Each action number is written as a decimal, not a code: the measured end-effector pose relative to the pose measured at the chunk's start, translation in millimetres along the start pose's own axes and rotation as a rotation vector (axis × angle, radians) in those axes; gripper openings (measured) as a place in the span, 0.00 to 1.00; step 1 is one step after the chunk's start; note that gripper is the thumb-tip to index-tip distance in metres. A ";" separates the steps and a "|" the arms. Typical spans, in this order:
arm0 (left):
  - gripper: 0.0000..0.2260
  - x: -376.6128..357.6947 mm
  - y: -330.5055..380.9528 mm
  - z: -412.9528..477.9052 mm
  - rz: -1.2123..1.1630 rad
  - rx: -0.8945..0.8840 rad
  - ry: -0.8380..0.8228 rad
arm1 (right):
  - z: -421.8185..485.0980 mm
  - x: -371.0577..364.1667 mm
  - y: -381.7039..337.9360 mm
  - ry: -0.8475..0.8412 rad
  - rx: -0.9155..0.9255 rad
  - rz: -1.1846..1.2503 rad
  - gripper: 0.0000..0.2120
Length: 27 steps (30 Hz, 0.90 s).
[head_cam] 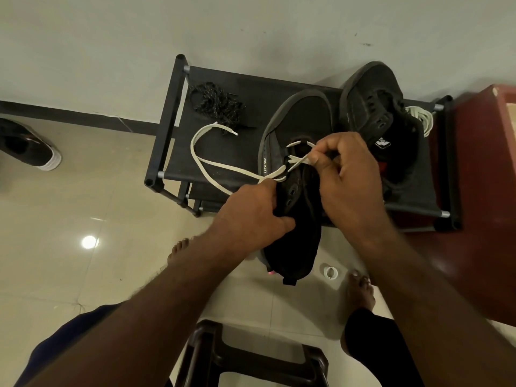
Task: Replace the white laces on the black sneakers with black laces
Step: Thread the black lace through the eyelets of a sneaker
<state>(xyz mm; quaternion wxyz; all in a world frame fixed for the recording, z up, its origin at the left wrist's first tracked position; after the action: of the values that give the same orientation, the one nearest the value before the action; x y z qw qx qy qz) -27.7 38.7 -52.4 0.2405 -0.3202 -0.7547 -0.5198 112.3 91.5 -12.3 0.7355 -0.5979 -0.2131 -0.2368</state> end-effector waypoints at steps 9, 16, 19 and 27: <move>0.13 0.7 0.8 -0.4 -0.033 -0.010 0.003 | -0.2 2.4 1.8 -0.118 -0.175 0.175 0.06; 0.13 -0.3 1.5 -0.7 -0.003 -0.019 0.022 | -5.4 -12.8 6.0 -0.196 -0.061 -0.104 0.15; 0.14 -0.9 1.4 -0.2 -0.005 -0.009 0.015 | -5.6 -12.2 3.1 -0.168 -0.043 -0.164 0.08; 0.13 0.3 -0.6 1.8 -0.038 -0.002 0.032 | 3.4 5.6 0.8 0.030 -0.153 0.132 0.04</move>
<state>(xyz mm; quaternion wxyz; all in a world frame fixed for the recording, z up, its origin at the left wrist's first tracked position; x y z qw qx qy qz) -28.4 40.4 -53.2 0.2420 -0.2976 -0.7562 -0.5301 117.1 94.4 -8.8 0.7048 -0.6614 -0.1438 -0.2122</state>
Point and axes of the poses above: each hand's wrist, its own z-axis towards the middle knuckle, its own x-axis out of the back of the hand, y = z × x, the point moved 5 cm from there along z, towards the middle knuckle, and after that the axes turned 7 degrees about y, right-handed, at the moved point
